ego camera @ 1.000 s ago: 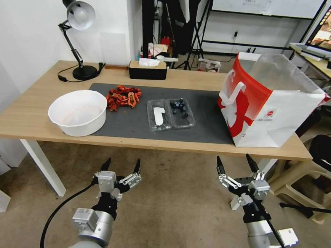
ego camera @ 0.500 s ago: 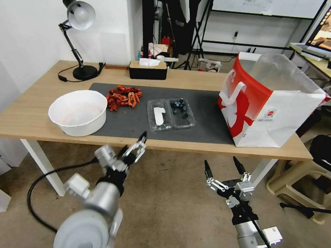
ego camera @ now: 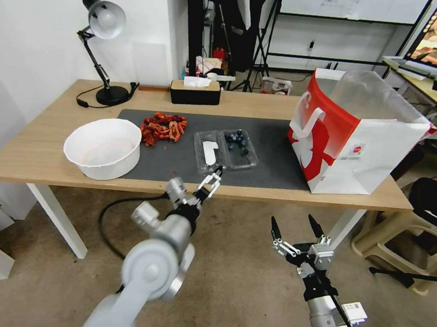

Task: Close the takeout container lid, then place the container into the takeout bag.

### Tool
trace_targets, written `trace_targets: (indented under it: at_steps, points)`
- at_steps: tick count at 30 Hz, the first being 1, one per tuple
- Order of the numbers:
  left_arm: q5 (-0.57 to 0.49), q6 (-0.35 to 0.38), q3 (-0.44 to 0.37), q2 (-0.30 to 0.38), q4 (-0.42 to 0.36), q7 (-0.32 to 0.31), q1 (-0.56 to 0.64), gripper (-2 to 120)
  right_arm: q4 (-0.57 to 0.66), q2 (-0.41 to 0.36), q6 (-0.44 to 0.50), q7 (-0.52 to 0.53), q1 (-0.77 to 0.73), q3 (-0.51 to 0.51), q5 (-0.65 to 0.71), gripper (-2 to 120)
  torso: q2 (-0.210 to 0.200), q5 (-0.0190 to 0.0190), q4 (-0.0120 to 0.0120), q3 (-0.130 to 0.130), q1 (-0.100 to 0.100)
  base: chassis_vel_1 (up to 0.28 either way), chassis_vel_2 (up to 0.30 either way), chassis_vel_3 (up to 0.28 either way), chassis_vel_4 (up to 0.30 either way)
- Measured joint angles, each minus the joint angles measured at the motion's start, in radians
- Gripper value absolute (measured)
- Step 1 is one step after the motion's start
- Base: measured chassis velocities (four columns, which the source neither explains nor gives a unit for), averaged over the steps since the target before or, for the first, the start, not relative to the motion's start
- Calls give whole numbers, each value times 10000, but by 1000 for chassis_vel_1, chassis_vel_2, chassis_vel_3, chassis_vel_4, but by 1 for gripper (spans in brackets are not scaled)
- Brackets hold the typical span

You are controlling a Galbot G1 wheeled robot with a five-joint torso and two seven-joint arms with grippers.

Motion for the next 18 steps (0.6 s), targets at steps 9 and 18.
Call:
trace_targets:
  at_steps: [9,18]
  points:
    - [38,-257,808,-604,1139,-680,-1532,100,-71,164,53,8,-65,92,-115,100,0,0,-1,0,0,0,0,0,0]
    - [71,-268,1077,-907,1888,-1005,-2183,100,-159,295,94,17,-59,132,-147,100,0,-1,-1,-1,-1,0,0,0,0]
